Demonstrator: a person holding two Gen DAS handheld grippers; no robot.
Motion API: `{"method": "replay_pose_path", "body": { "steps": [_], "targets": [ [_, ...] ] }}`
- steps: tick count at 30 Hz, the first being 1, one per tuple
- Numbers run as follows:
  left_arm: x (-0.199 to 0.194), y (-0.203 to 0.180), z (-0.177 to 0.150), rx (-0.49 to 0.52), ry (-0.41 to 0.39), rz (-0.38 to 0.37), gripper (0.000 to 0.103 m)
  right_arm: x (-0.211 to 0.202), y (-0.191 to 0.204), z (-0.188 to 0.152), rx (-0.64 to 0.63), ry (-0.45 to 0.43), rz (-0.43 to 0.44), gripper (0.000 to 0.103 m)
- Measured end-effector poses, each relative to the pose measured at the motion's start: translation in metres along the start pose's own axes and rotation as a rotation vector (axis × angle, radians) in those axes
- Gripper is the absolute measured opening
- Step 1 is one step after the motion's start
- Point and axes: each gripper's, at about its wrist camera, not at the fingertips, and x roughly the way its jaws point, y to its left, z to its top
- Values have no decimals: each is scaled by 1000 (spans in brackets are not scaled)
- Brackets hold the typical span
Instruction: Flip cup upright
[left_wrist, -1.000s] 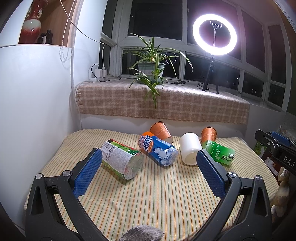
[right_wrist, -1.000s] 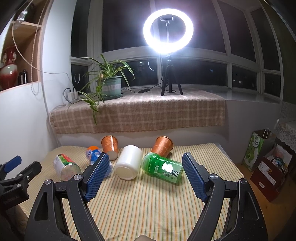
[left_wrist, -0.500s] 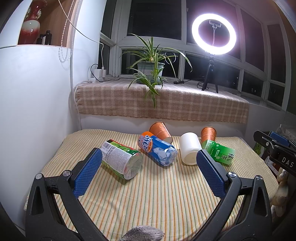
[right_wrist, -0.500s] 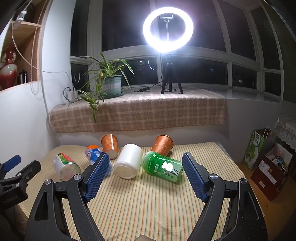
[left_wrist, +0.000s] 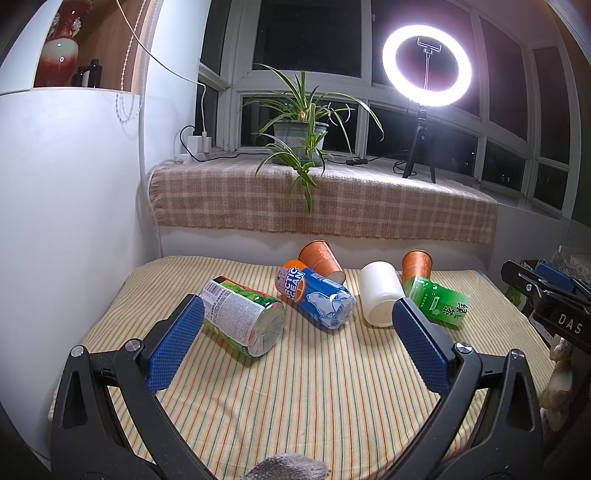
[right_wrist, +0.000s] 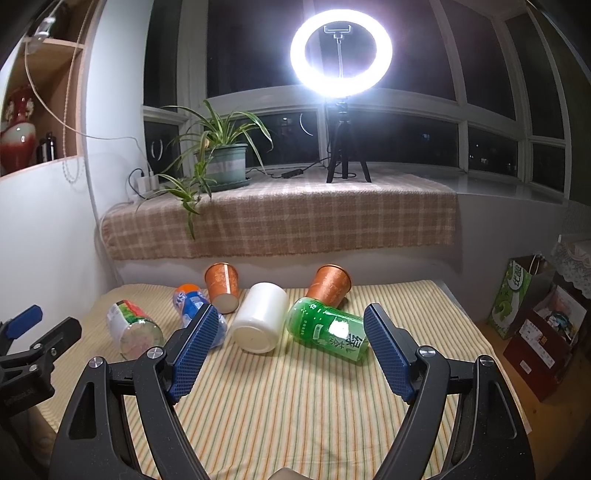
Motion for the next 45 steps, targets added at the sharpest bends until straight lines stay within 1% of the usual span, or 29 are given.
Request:
{"method": "replay_pose_path", "body": {
  "steps": [6,14,20,26,31,34,40,45],
  "targets": [
    [2,4,-3,-7,9,5,103,10,6,1,-16,23,25,81],
    [11,18,-8,-21,45,22,103,42,17,0,-44,94,91,81],
    [16,37,-12,-37,82,51,103,74,30,5,-84,168,177,81],
    [11,63,-21,-76,122,91,103,124,51,14,-143,305,299,81],
    [6,85,-31,-104,144,139,103,173,72,22,-167,480,406,81],
    [3,97,-37,-131,163,162,103,197,89,27,-213,552,424,81],
    [-5,115,-46,-163,181,190,103,238,124,26,-298,731,460,81],
    [-9,125,-48,-178,180,202,103,267,143,14,-337,834,414,81]
  ]
}}
